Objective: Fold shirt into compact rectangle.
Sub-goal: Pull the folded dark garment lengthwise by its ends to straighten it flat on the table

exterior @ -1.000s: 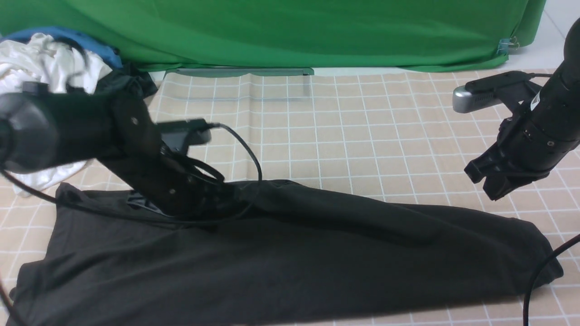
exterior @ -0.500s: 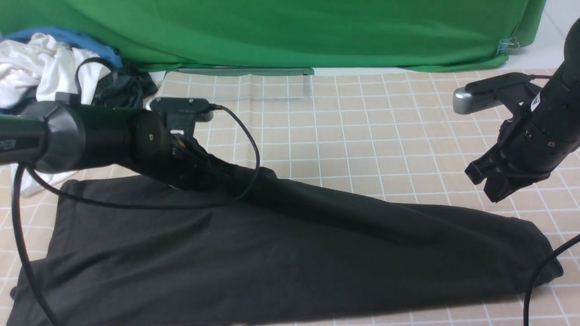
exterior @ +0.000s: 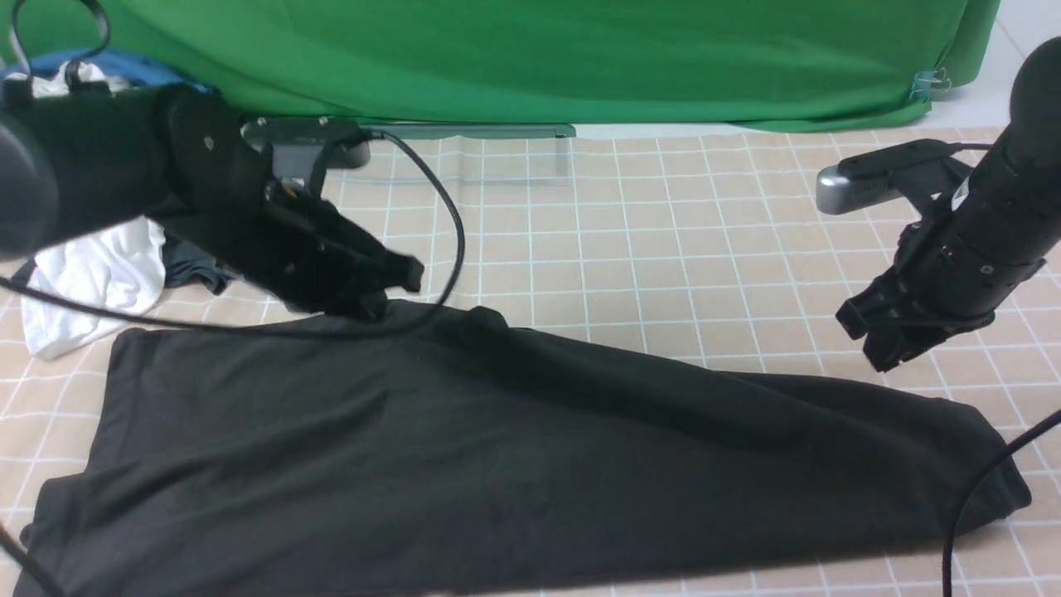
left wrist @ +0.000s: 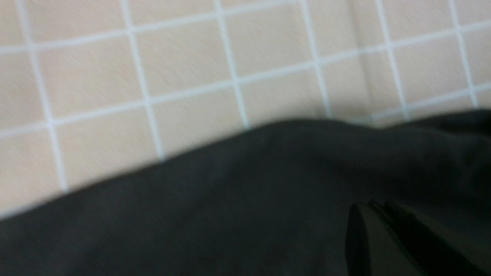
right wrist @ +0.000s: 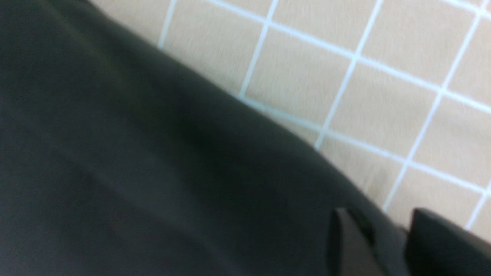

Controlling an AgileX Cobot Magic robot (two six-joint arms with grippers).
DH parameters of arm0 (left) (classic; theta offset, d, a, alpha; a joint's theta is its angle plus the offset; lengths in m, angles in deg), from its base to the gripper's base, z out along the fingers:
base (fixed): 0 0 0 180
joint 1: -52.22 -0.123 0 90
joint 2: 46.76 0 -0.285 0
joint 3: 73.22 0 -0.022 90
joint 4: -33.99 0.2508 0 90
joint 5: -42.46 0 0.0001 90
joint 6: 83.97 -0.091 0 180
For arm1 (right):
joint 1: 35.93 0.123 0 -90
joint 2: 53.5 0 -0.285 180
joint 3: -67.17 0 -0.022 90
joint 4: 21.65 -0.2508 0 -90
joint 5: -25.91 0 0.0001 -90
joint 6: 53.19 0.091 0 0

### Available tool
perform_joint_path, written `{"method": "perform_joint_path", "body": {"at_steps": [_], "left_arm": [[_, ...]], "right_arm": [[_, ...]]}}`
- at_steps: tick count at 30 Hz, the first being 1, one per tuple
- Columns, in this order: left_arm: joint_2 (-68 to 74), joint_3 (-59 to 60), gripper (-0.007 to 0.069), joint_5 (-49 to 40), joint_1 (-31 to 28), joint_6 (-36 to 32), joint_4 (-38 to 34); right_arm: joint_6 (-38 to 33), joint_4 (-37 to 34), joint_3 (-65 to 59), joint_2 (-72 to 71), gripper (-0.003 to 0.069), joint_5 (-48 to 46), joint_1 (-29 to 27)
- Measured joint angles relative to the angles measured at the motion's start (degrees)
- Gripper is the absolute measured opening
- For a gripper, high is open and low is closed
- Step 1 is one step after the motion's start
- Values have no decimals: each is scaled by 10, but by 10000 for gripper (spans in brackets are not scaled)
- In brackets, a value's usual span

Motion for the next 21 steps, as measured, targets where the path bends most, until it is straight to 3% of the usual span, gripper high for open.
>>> {"method": "perform_joint_path", "body": {"at_steps": [5,10,12,14,16,17,21], "left_arm": [[-4,73,19,-6,25,-4,-22],[-4,120,19,12,27,-4,-29],[-4,127,19,19,27,-4,-29],[-4,129,19,21,27,-4,-30],[-4,129,19,22,27,-4,-31],[-4,130,19,23,27,-4,-31],[-4,130,19,24,27,-4,-31]], "right_arm": [[-24,-14,0,37,405,20,3],[-56,-16,0,69,420,42,21],[-64,-16,0,83,389,52,28],[-69,-17,0,91,314,54,29],[-74,-17,0,92,211,55,29],[-77,-16,0,92,107,55,29],[-78,-7,0,81,48,54,29]]}}
